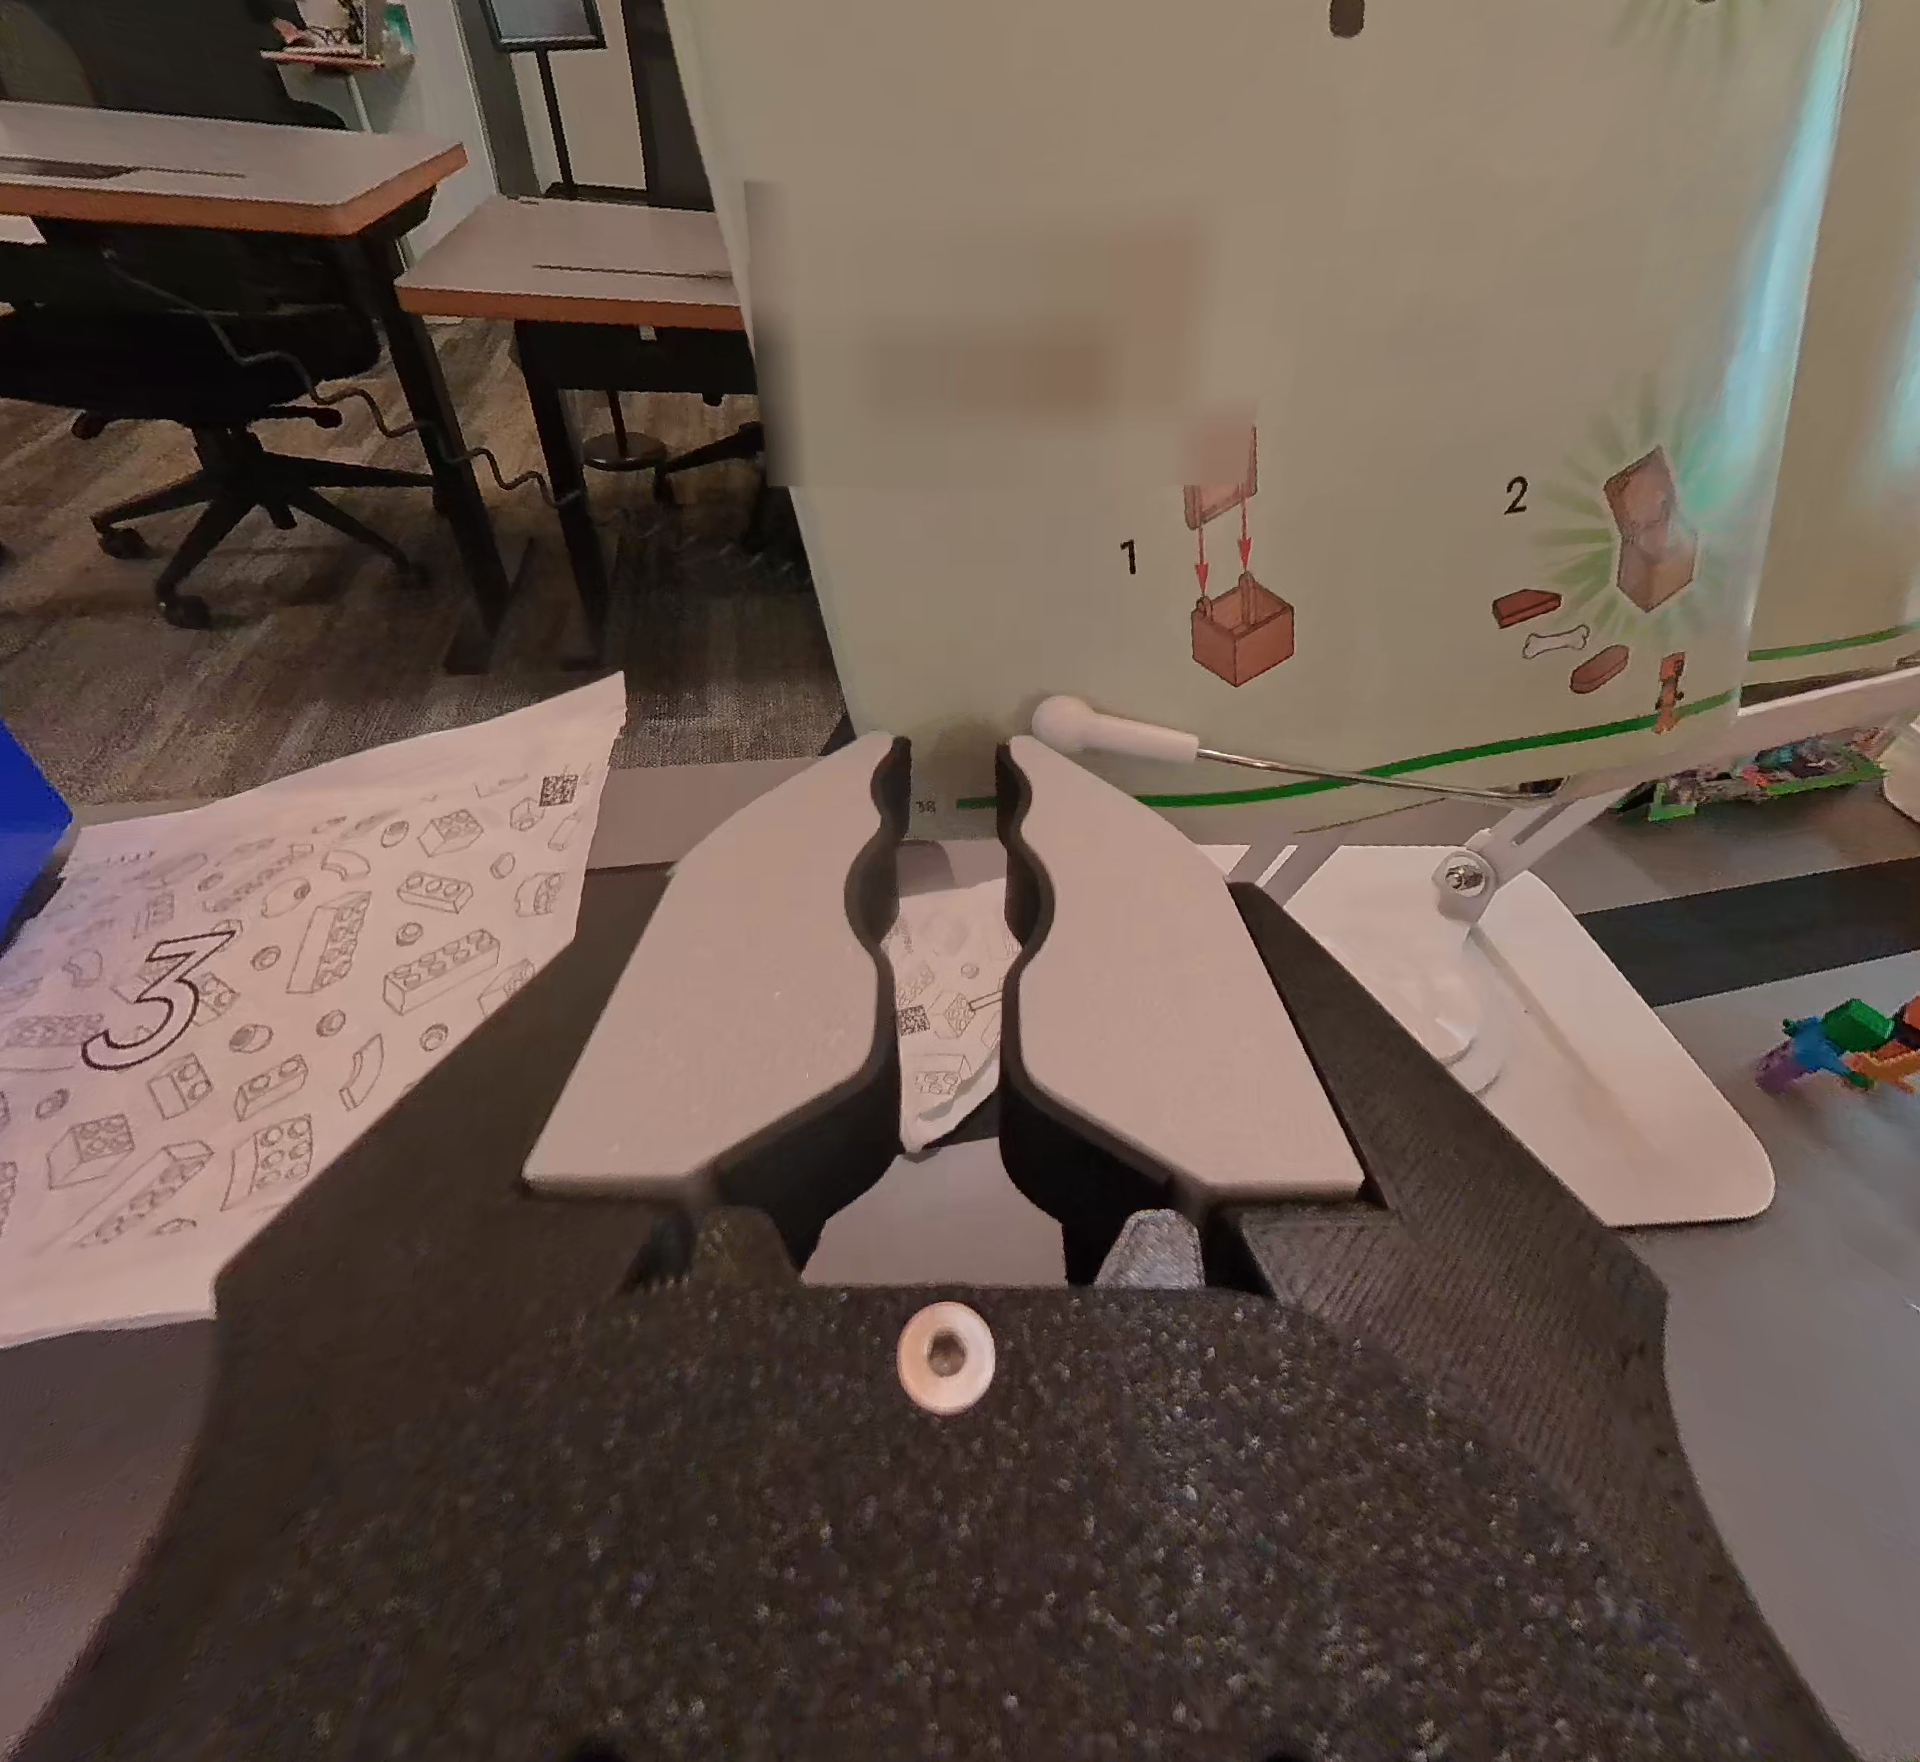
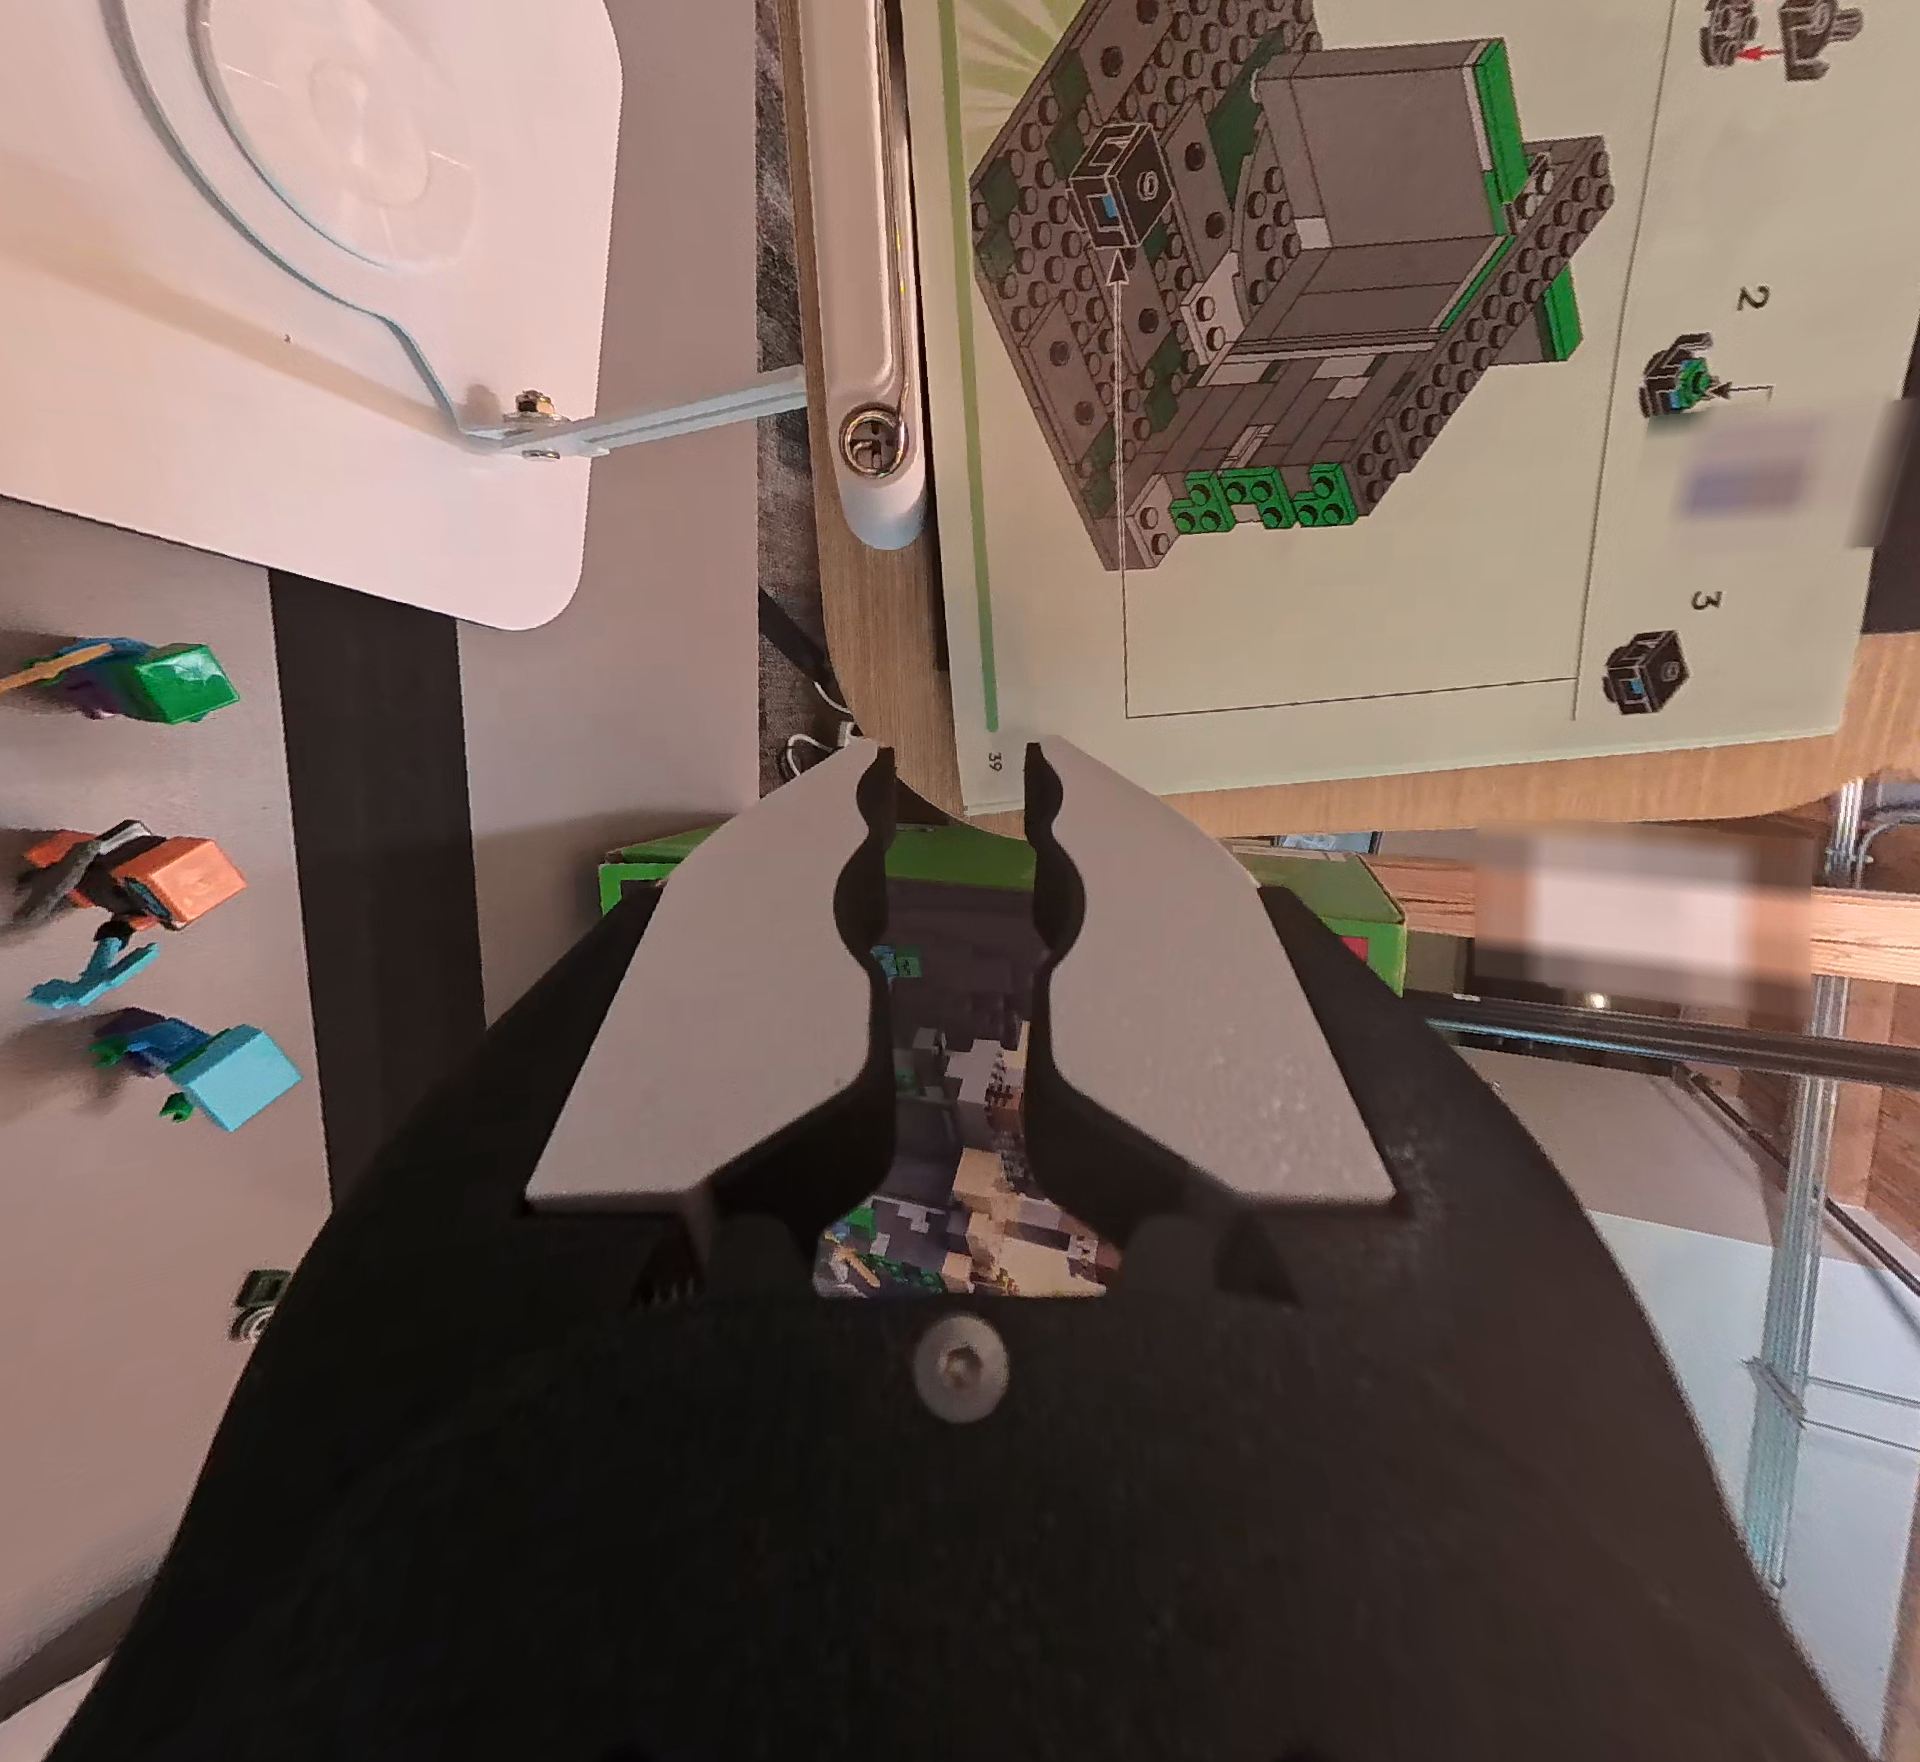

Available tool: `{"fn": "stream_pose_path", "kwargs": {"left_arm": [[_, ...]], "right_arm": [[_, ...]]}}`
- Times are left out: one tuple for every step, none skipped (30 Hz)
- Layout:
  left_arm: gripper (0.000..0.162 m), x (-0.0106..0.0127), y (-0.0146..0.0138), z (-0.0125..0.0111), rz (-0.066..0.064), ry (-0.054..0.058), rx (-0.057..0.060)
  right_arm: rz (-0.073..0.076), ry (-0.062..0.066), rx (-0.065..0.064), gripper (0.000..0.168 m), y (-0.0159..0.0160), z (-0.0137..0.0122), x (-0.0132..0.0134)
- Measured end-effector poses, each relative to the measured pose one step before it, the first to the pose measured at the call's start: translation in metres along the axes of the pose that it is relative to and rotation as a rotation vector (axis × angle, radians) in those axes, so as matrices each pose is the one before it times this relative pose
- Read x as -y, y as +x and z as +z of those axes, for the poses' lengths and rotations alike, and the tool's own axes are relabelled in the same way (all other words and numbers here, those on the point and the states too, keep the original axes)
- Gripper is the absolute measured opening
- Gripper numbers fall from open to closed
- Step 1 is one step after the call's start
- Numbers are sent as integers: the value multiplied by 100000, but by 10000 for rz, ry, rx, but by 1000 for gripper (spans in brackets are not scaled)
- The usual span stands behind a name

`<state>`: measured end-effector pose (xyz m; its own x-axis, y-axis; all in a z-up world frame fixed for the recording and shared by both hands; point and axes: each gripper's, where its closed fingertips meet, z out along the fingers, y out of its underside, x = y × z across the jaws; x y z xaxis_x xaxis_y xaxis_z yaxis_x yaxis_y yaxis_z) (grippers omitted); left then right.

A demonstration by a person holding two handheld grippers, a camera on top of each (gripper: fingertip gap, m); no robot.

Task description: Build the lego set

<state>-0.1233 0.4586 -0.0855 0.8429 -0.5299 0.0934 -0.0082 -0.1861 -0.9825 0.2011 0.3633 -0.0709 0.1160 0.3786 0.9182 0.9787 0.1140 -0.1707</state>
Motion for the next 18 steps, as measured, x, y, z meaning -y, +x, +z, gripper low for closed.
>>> {"fn": "stream_pose_path", "kwargs": {"left_arm": [[15, 162, 15, 48, 45, 16, 18], [15, 158, 13, 12, 28, 23, 3], [15, 95, 1, 14, 20, 11, 3], [15, 12, -42, -17, 16, -14, 8], [16, -48, -115, -48, 1, -14, 34], [17, -121, -177, -90, -40, -22, 59], [17, -168, -171, -116, -78, -20, 26], [17, -207, -152, -166, -103, -13, 15], [17, -226, -143, -219, -99, -12, 20], [17, -204, -55, -259, -70, 10, -3], [17, -208, -33, -305, -37, 12, 19], [17, -147, -34, -365, 22, 64, 59], [16, -80, 50, -420, 55, 100, 47], [16, -66, 98, -458, 71, 93, 60], [16, -32, 156, -476, 122, 84, 61], [16, 44, 259, -526, 173, 112, 45], [16, 128, 380, -550, 250, 130, 31], [16, 189, 568, -565, 317, 103, -21]], "right_arm": [[39, 10, -19, 23, 61, -33, -4], [48, 12, -34, 24, 96, -27, 11], [51, 21, -54, 23, 143, -40, 31], [52, 29, -43, 23, 125, -43, 43], [50, 31, -30, 23, 124, -23, 65], [33, 32, -36, 23, 127, -23, 86], [-1, 27, -18, 23, 115, 0, 83], [-39, 5, 21, 23, 47, 27, 81], [-76, -4, 24, 23, 37, 59, 89], [-94, 11, 9, 23, 62, 50, 110], [-77, 9, 20, 23, 64, 72, 117], [-66, -14, 20, 24, 85, 85, 64], [-80, -26, -3, 24, 110, 78, 15], [-61, -19, -1, 24, 104, 76, 6], [-22, -14, 41, 25, 24, 76, -7], [-39, -21, 44, 25, -13, 68, -10], [-92, -22, 10, 25, -11, 56, -7], [-103, -12, 22, 26, -46, 43, 9]]}}
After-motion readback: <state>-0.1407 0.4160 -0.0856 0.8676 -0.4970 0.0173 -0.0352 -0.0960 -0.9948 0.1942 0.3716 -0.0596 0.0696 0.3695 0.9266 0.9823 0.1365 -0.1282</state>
